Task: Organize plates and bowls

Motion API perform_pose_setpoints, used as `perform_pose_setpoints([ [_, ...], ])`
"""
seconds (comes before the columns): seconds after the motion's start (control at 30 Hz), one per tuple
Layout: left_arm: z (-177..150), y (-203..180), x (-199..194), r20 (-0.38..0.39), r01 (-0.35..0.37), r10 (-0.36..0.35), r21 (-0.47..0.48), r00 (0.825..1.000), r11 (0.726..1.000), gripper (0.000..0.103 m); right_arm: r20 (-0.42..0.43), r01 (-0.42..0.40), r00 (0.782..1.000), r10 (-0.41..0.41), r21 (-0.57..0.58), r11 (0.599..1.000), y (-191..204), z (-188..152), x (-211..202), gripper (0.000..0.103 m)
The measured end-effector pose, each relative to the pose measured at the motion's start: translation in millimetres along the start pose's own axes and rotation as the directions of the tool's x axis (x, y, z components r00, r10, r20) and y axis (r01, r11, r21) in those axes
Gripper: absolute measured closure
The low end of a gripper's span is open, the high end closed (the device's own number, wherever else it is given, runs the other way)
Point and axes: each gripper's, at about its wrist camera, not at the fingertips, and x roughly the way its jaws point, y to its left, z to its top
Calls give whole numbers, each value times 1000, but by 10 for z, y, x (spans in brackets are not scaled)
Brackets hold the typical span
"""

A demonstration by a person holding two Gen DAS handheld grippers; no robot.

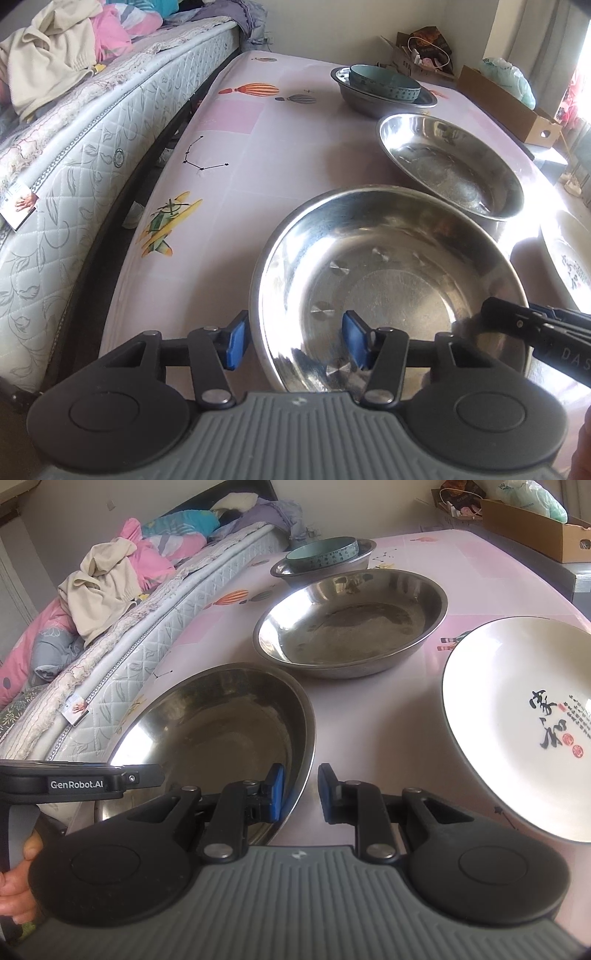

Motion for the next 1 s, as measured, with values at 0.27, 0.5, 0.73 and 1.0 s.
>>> perform_pose_setpoints([
  [0.27, -10, -66, 14, 12, -30, 30, 27, 999, 999, 51, 15, 18, 1000, -17, -54, 998, 94, -39, 18, 84],
  [0.5, -11, -82, 30, 25, -41, 40, 40, 999, 998, 50, 39, 48, 998, -44, -94, 994, 146, -49, 37, 84],
  [0.73, -17, -108, 20, 38, -57, 56, 45, 998, 997, 50, 57, 91, 995, -83, -153, 984, 216, -74, 56, 83],
  [1.0, -15, -110, -29, 56, -55, 53, 52, 997, 997, 52, 65, 116, 992, -106, -187, 975, 254, -83, 51, 83],
])
